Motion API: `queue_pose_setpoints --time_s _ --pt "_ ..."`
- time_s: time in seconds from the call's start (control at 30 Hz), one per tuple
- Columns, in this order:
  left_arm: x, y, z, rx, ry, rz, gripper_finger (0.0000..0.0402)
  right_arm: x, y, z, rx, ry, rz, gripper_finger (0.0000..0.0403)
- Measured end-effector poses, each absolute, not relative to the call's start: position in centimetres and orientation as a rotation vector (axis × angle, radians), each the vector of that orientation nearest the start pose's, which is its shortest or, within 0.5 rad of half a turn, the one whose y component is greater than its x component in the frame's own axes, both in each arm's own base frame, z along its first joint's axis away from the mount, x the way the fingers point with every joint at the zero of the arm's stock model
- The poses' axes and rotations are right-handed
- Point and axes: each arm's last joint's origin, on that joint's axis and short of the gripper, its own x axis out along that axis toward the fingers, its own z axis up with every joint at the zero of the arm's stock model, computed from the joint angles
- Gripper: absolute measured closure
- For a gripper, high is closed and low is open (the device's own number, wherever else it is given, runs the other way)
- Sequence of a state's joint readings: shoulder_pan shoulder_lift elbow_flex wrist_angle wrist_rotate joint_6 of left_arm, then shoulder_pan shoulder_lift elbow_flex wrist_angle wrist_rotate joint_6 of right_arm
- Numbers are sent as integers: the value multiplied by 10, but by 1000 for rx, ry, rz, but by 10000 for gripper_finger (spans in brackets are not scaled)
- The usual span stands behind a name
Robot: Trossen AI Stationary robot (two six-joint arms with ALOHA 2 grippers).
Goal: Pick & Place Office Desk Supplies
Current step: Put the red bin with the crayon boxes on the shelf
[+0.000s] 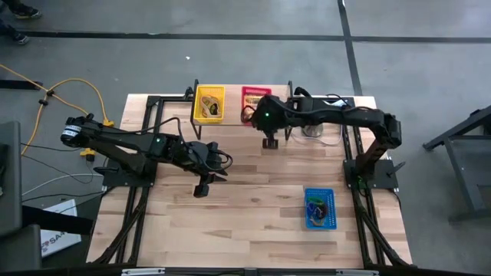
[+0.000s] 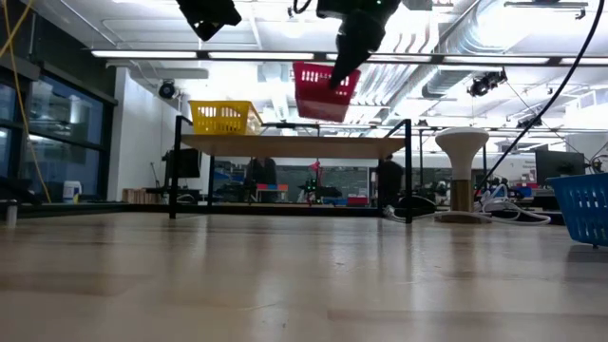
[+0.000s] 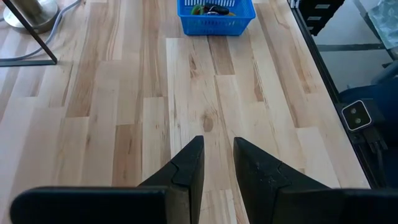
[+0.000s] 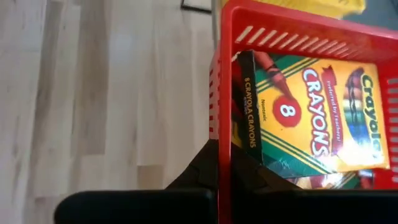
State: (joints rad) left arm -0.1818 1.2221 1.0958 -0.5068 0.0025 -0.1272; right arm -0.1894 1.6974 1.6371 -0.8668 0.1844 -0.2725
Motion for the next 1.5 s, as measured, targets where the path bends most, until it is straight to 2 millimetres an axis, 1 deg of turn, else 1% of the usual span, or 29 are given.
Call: queue_pose_setpoints --time_s 0.17,0.3,0.6,0.67,0.87,1.07,1.23,1.5 --pt "254 -47 323 -66 642 -138 318 352 -85 336 -296 948 -215 400" --pt "254 -47 323 -66 642 -138 318 354 -96 333 -302 948 -227 400" --pt "254 -47 323 -66 642 -138 318 367 -116 317 -308 939 -203 400" --pt "254 -47 323 -66 641 -137 318 371 -116 312 -312 941 -199 400" --pt "254 -47 323 -66 639 -138 318 387 -118 311 -307 931 -200 400" --pt "255 -47 325 -68 622 -139 318 406 -119 302 -271 978 -170 400" --pt "255 -47 325 -68 616 -140 318 409 -118 298 -223 1001 -188 400" --pt "256 -47 326 -70 599 -141 318 409 -119 298 -218 1000 -188 400"
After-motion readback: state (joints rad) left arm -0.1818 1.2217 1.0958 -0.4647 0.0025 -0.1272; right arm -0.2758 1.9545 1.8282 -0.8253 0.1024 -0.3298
